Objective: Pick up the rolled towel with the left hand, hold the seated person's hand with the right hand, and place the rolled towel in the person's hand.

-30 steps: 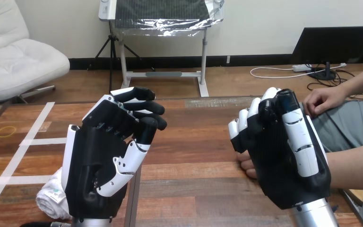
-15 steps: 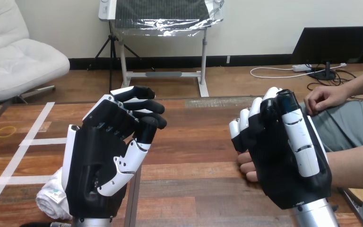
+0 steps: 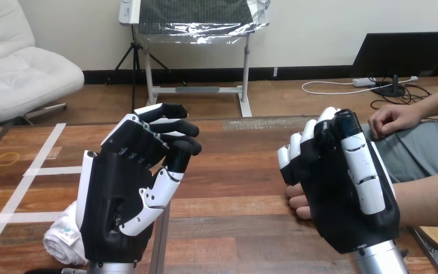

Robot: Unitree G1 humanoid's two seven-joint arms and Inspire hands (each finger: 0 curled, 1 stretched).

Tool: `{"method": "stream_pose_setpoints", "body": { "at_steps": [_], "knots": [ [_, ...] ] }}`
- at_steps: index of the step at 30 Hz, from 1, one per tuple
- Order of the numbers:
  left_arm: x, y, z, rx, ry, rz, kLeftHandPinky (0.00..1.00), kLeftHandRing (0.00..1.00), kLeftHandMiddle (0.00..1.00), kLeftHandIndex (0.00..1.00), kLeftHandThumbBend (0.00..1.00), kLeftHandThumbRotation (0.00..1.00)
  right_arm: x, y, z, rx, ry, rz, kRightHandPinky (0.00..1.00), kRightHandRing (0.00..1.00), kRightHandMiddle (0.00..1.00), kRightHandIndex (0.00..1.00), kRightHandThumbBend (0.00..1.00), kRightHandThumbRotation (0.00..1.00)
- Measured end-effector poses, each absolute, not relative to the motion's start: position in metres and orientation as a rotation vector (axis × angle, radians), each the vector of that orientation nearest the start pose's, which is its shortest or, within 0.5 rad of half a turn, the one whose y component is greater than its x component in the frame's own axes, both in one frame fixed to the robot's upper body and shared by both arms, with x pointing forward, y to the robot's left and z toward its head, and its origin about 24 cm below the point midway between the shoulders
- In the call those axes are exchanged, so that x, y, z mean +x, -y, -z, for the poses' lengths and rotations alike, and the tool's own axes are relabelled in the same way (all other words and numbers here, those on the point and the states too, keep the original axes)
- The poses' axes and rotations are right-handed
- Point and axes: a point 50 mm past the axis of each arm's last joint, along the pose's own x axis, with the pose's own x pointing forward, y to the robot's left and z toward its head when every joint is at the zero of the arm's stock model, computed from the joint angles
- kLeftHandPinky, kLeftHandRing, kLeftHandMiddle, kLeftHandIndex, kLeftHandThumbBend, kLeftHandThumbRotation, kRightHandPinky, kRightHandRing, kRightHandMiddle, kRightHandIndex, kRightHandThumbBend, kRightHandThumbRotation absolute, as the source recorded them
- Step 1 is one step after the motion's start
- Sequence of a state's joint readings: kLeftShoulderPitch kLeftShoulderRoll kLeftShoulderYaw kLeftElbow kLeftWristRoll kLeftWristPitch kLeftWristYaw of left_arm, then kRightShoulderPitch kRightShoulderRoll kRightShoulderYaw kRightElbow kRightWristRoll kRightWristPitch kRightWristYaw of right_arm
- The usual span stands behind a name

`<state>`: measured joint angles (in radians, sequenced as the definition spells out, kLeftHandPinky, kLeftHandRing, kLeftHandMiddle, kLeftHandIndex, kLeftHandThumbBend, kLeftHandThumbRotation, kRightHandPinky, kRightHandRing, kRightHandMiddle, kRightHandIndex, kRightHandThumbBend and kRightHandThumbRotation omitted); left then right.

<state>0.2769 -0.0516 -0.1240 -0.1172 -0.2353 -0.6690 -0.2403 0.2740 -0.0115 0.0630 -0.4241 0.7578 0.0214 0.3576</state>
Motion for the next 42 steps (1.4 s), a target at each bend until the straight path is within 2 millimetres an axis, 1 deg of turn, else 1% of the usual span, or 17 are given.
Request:
{"method": "stream_pose_setpoints", "body": {
  "at_steps": [29, 42],
  "knots": [
    [0.1848, -0.1318, -0.0733, -0.24, 0.551, 0.156, 0.48, 0.5, 0.56, 0.62, 0.55, 0.26, 0.1959, 0.1374, -0.0888, 0.741, 0.26, -0.395, 0.09, 0.17, 0.26, 0.31, 0.54, 0.35],
    [0.185, -0.1293, -0.0738, -0.249, 0.552, 0.166, 0.47, 0.5, 0.56, 0.61, 0.55, 0.24, 0.1962, 0.138, -0.0886, 0.743, 0.256, -0.387, 0.08, 0.17, 0.25, 0.31, 0.55, 0.35]
  ]
}}
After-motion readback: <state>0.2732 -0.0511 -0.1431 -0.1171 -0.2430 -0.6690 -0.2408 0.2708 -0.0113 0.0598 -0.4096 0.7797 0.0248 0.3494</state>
